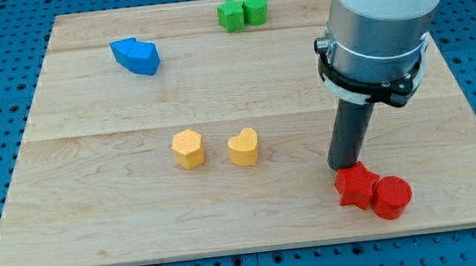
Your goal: Push the red circle into the red star
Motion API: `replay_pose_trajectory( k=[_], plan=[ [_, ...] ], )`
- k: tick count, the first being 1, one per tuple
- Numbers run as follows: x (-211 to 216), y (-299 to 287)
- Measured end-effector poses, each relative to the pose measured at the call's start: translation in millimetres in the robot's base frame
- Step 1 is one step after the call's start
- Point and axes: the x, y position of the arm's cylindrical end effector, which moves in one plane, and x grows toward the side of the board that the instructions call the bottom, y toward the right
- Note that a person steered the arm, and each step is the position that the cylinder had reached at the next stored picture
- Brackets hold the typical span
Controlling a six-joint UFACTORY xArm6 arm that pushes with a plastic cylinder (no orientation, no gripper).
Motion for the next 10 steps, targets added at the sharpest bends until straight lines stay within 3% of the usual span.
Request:
replay_pose_trajectory(
  k=[1,2,3,4,5,10],
  plan=[
    [-55,-20],
    [-55,95],
    [28,167],
    [93,130],
    [84,78],
    [66,54]
  ],
)
